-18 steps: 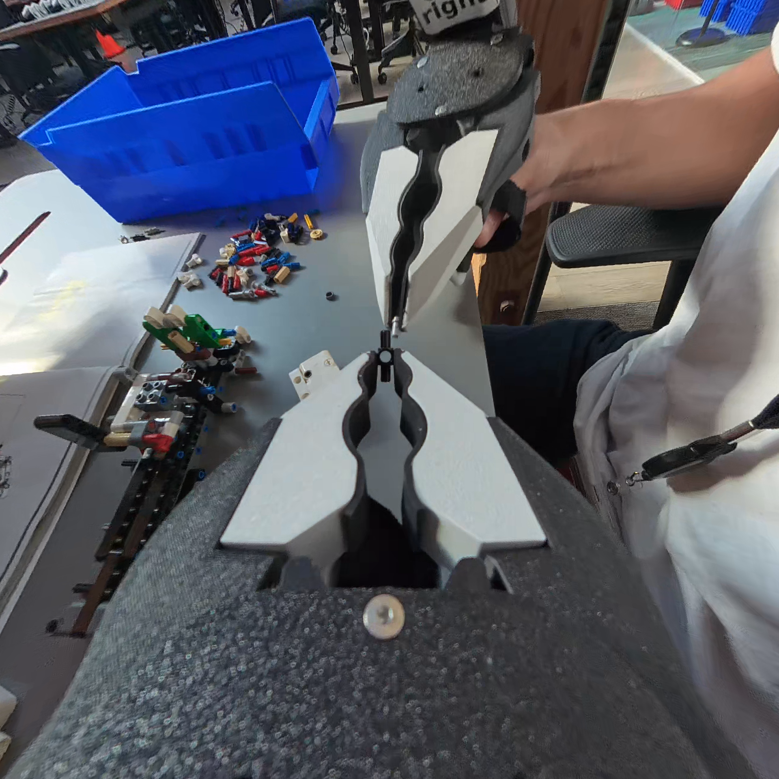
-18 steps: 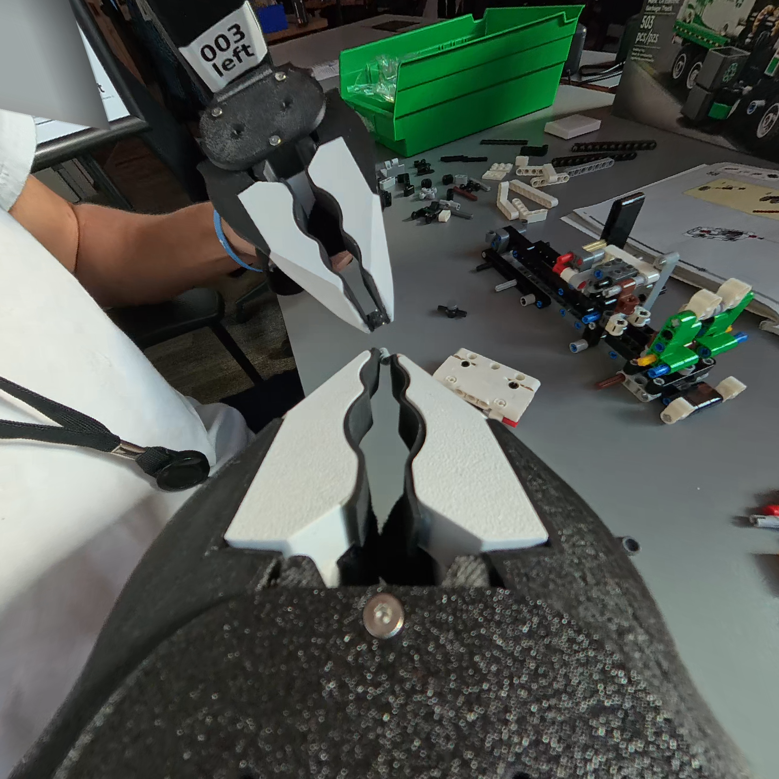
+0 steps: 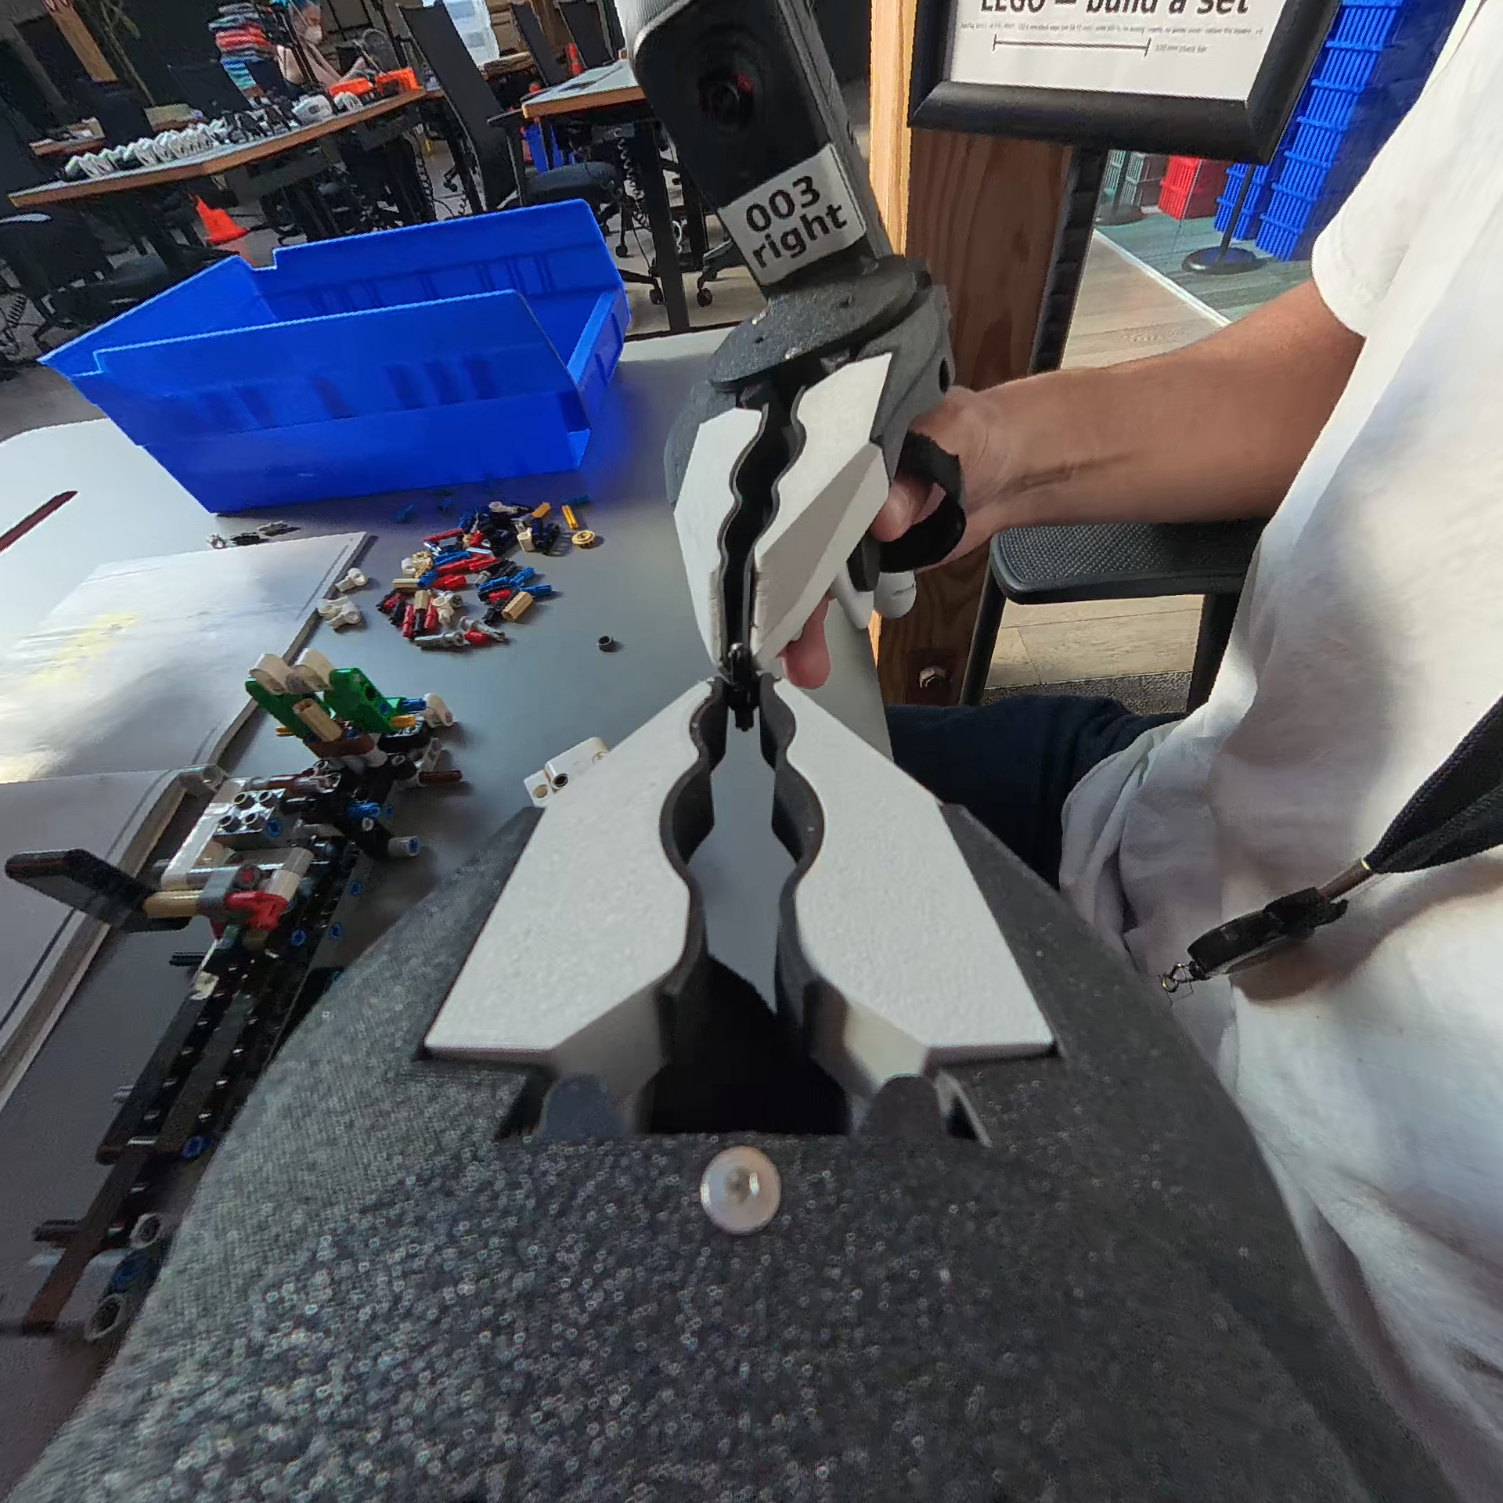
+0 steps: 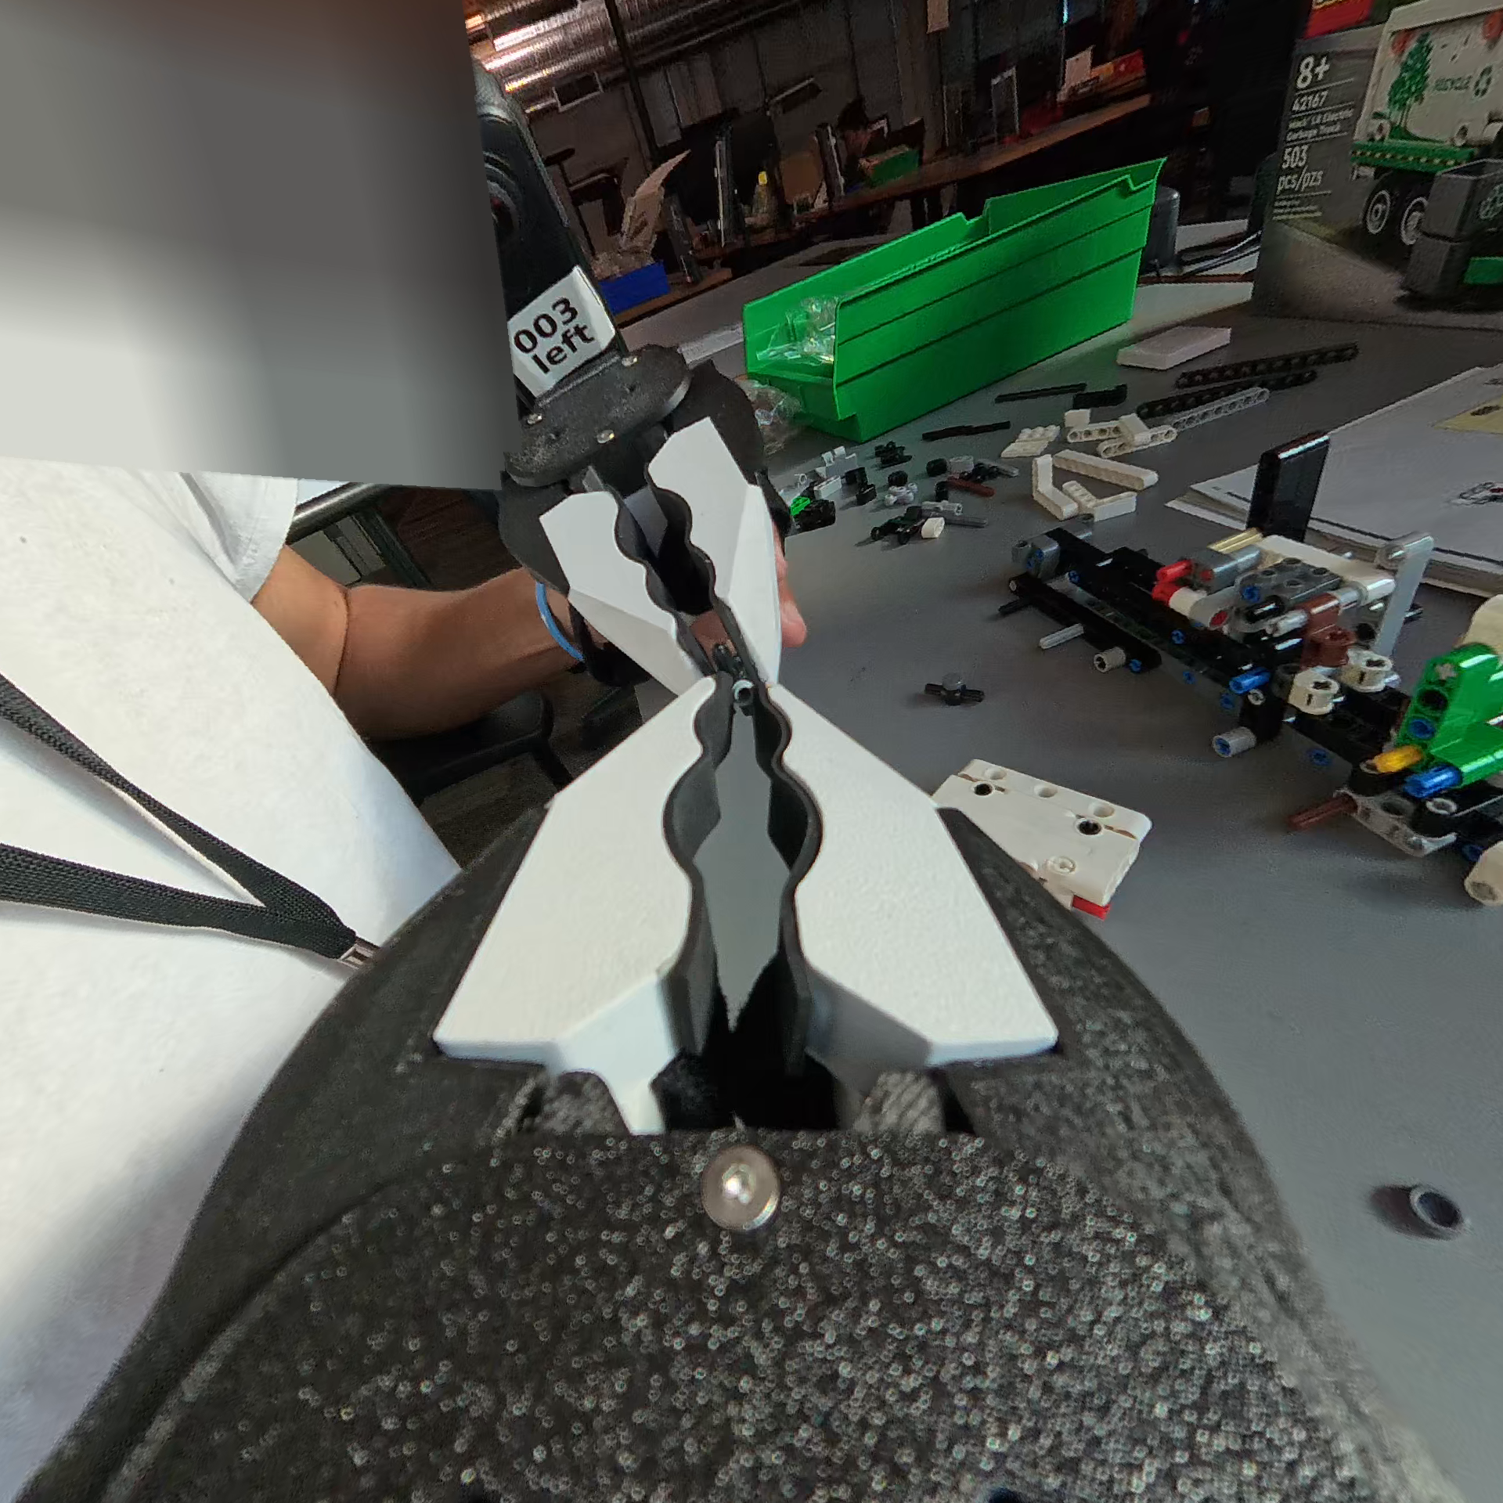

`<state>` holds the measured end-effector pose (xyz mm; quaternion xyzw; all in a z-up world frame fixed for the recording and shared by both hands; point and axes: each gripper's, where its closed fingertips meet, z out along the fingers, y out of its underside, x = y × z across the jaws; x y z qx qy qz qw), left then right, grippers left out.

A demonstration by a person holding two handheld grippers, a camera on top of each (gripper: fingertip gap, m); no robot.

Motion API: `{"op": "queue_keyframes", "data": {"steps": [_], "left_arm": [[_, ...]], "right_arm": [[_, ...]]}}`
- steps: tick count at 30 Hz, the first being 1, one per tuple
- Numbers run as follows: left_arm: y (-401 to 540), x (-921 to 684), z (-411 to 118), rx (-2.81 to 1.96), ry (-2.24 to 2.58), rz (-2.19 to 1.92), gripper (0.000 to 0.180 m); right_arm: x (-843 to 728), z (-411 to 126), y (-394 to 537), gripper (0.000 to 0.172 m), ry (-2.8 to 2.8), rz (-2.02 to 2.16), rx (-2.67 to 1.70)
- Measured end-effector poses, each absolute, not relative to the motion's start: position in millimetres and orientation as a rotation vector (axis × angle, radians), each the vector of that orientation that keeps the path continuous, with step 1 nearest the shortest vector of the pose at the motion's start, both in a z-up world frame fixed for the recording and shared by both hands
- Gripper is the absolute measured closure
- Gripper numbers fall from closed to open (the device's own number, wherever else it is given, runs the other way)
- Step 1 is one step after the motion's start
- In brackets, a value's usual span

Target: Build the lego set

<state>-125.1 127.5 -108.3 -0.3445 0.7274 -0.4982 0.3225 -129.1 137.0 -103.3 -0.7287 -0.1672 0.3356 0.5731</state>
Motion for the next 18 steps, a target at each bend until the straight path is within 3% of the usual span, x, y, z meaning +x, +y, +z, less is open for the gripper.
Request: {"op": "queue_keyframes", "data": {"steps": [7, 18], "left_arm": [[129, -123, -105, -0.911, 1.839, -1.361, 0.175], [129, -120, -101, -0.764, 1.777, -1.078, 0.175]], "right_arm": [[-128, -102, 137, 0.169, -0.303, 0.92, -1.731], [-127, -98, 136, 0.17, -0.006, 1.382, -1.686]]}}
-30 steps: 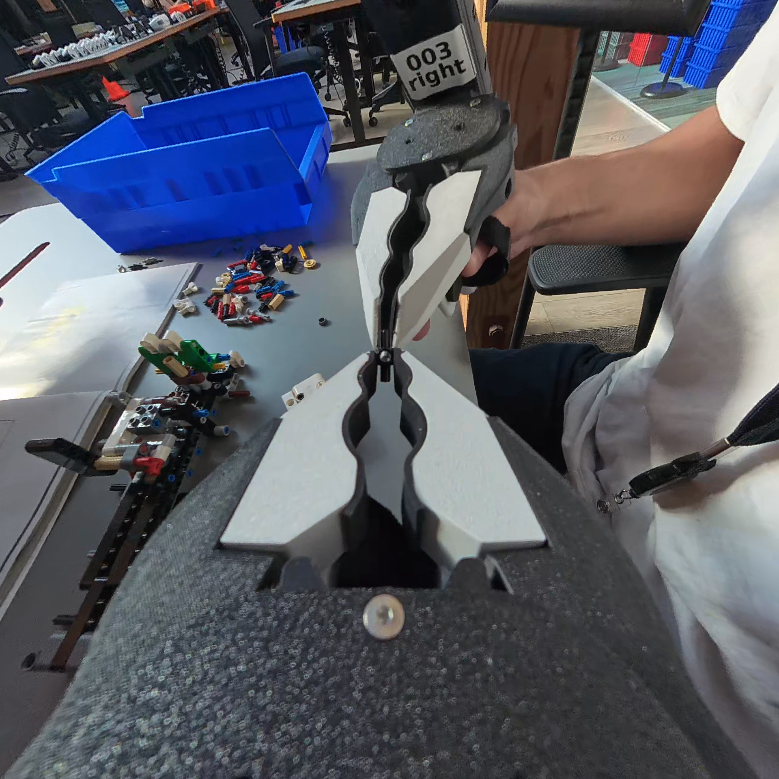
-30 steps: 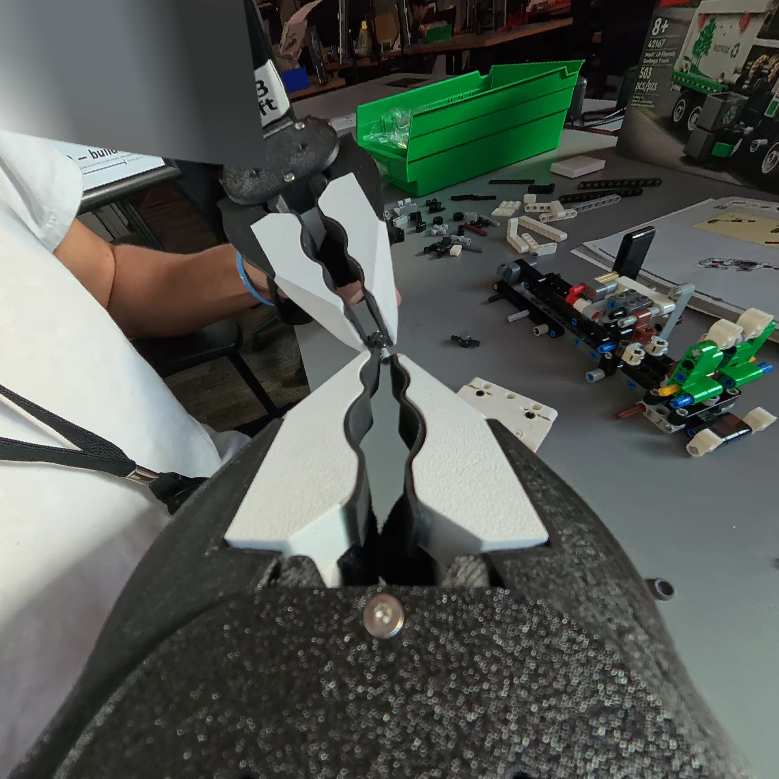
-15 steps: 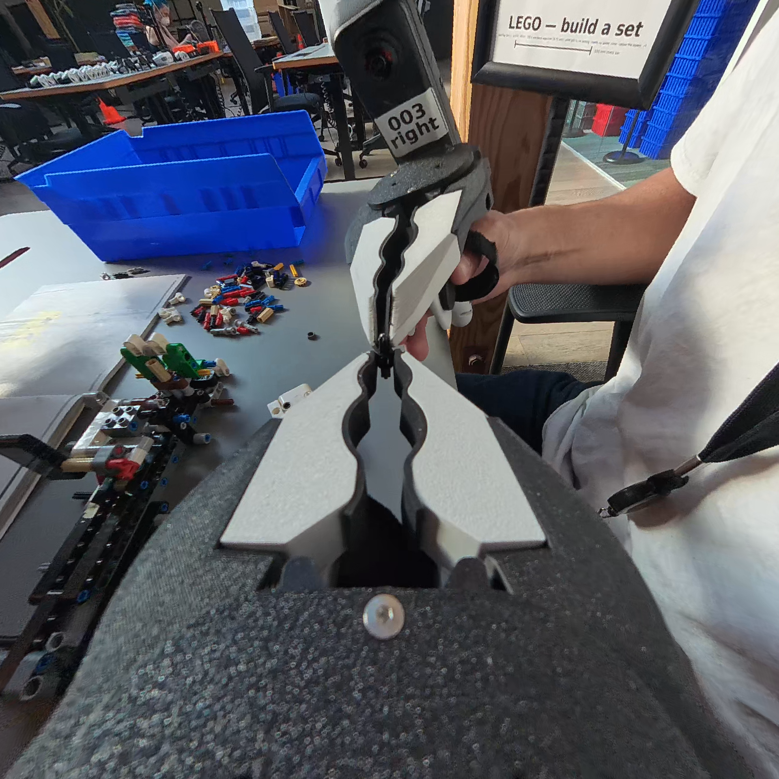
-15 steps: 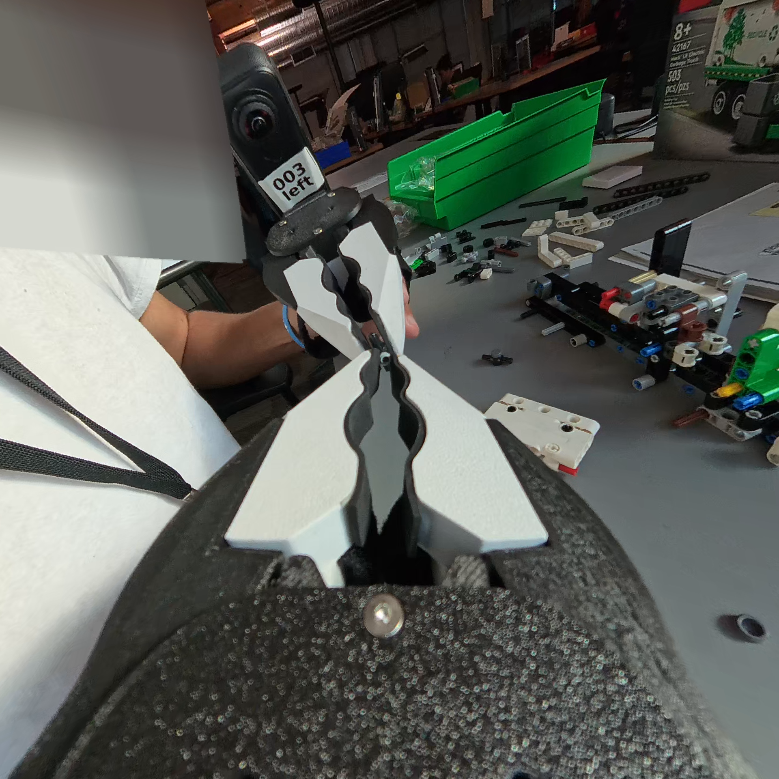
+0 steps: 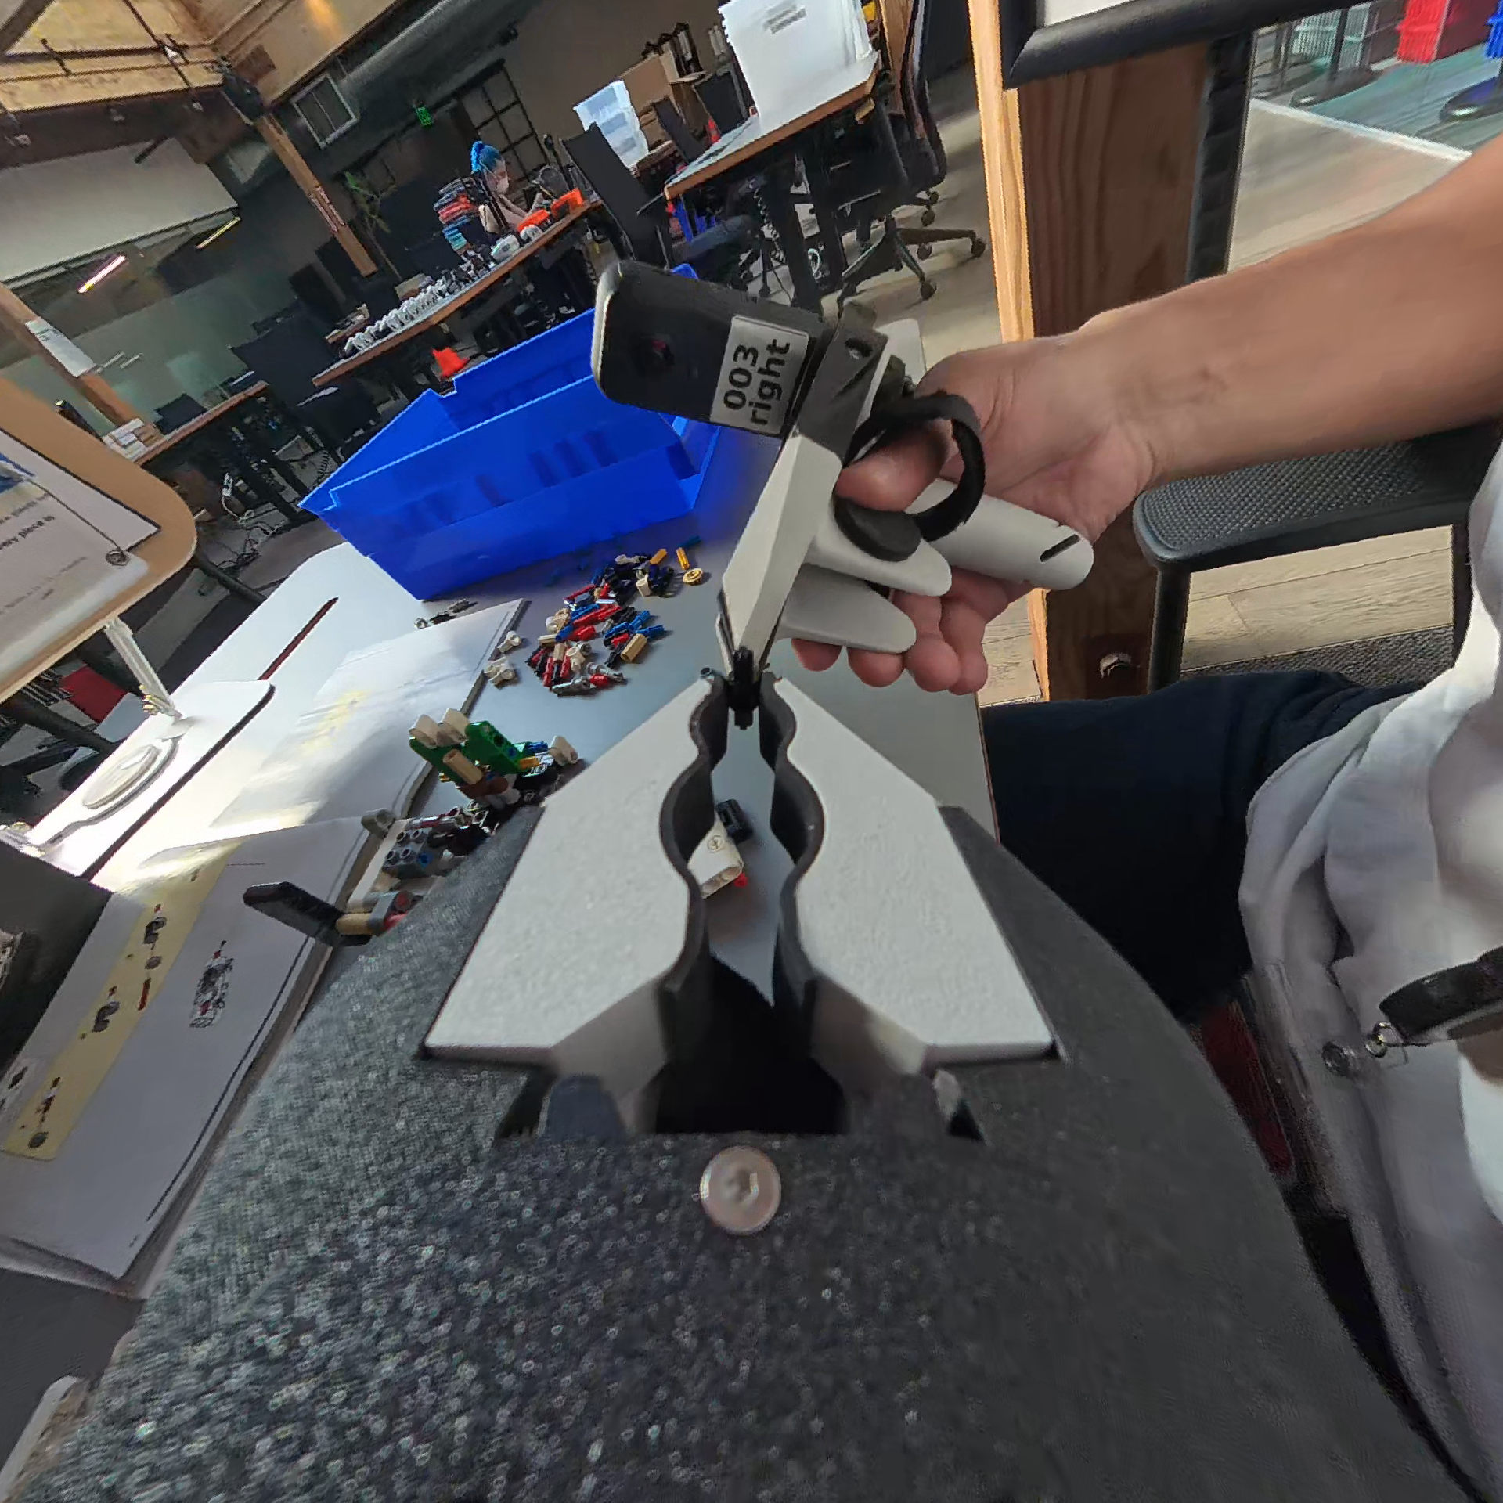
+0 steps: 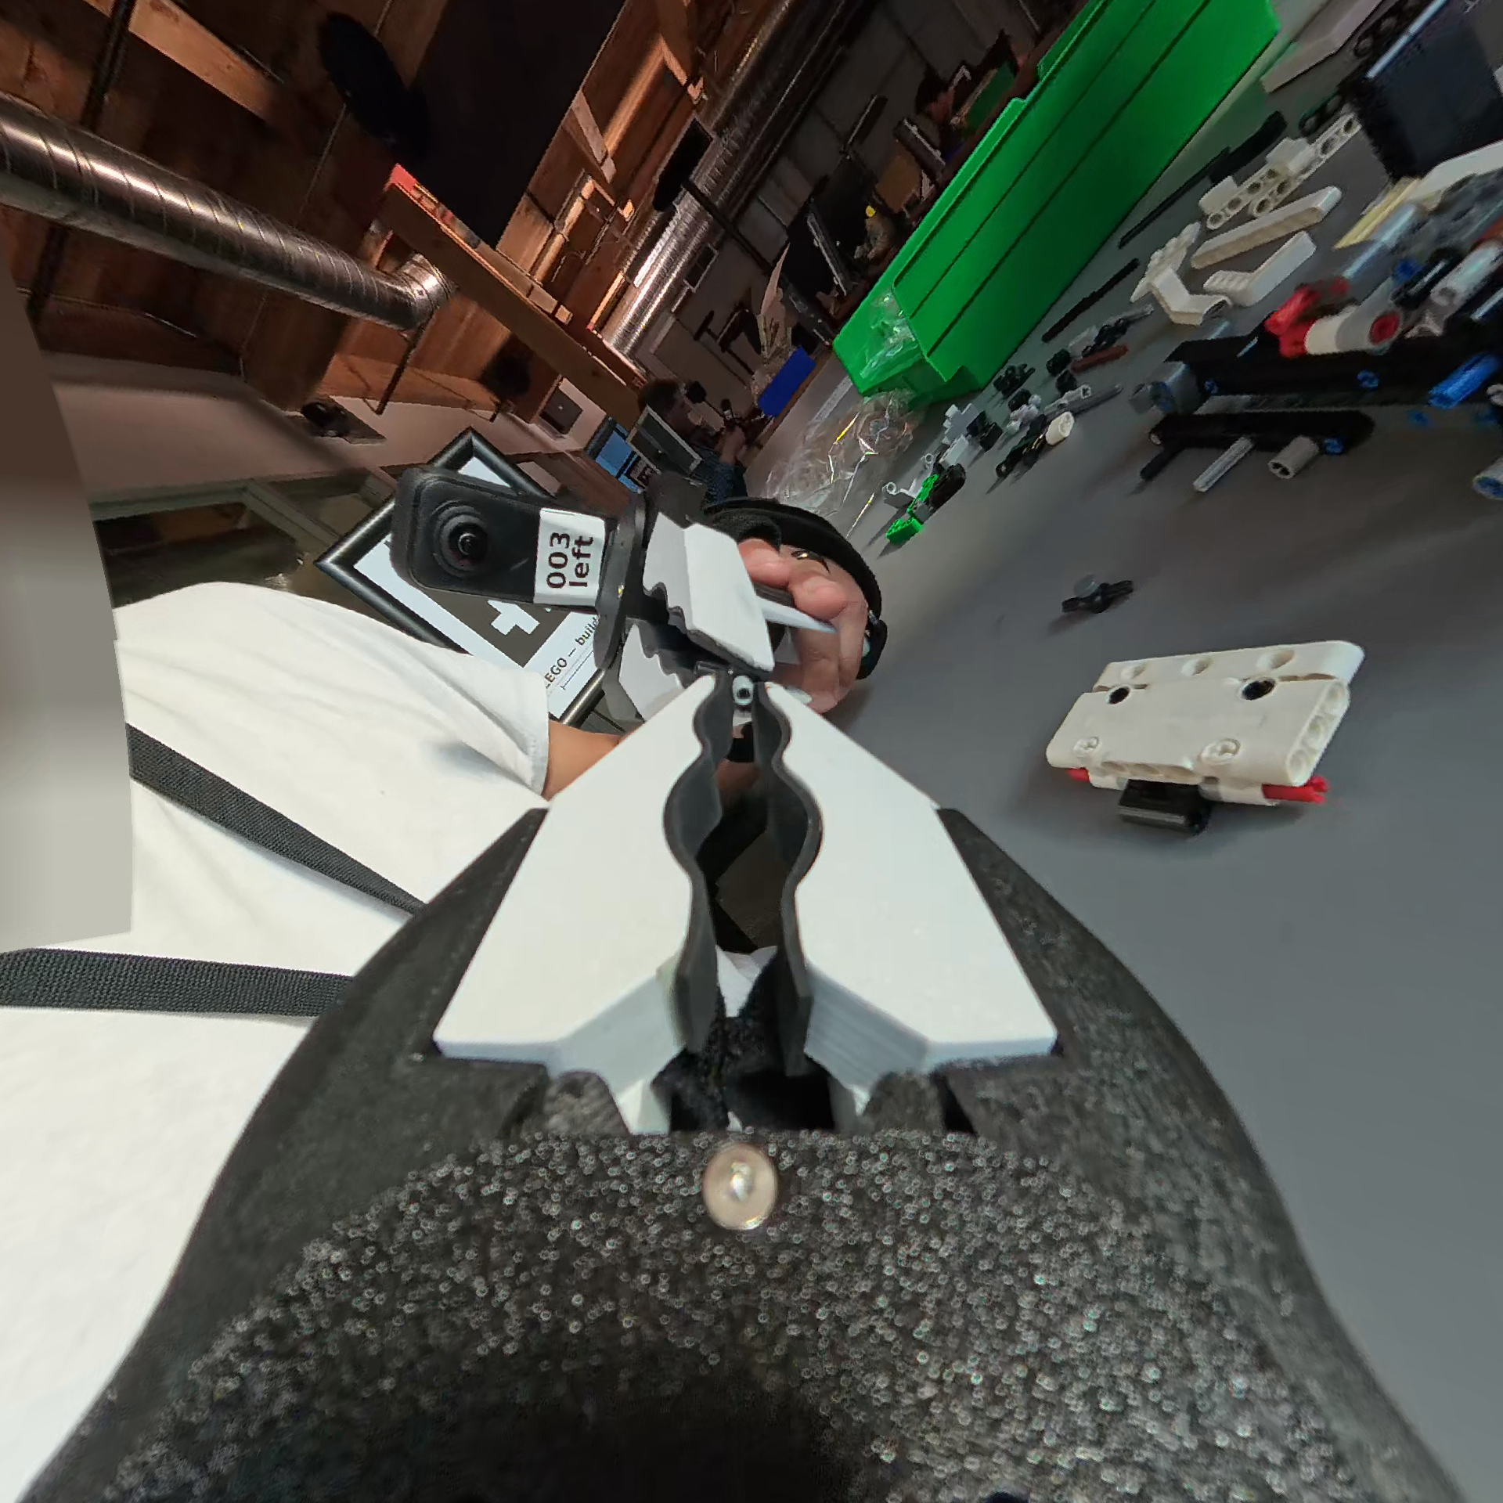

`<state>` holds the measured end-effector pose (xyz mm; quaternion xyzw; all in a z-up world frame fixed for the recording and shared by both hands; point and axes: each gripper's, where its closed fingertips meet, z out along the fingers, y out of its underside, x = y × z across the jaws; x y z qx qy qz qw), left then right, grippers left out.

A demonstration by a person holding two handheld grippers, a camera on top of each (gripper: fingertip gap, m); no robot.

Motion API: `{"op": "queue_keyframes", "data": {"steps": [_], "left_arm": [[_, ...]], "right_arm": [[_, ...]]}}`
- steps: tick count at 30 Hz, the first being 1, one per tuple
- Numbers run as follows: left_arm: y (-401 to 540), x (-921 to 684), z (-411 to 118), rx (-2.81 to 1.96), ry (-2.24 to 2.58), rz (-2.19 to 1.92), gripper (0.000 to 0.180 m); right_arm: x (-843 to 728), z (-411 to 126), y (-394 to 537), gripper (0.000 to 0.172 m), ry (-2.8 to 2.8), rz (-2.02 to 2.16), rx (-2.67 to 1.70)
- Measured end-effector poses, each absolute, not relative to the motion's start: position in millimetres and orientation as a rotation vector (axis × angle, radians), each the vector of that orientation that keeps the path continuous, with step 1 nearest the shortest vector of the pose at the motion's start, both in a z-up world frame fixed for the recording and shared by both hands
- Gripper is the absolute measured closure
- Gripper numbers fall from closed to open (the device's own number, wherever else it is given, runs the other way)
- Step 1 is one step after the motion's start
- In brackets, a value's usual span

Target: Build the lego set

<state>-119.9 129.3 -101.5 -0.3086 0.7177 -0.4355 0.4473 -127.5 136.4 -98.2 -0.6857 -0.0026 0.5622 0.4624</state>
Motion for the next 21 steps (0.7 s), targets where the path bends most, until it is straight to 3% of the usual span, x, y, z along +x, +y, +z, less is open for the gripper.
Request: {"op": "queue_keyframes", "data": {"steps": [7, 14, 21], "left_arm": [[131, -118, -111, -0.739, 1.815, -0.94, 0.176], [140, -111, -121, -0.828, 1.808, -0.903, 0.176], [147, -109, -126, -0.861, 1.802, -0.844, 0.176]], "right_arm": [[-126, -106, 137, 0.169, -0.008, 1.355, -1.756], [-117, -117, 146, 0.166, -0.052, 1.073, -1.859], [-119, -119, 147, 0.154, -0.055, 1.049, -1.874]]}}
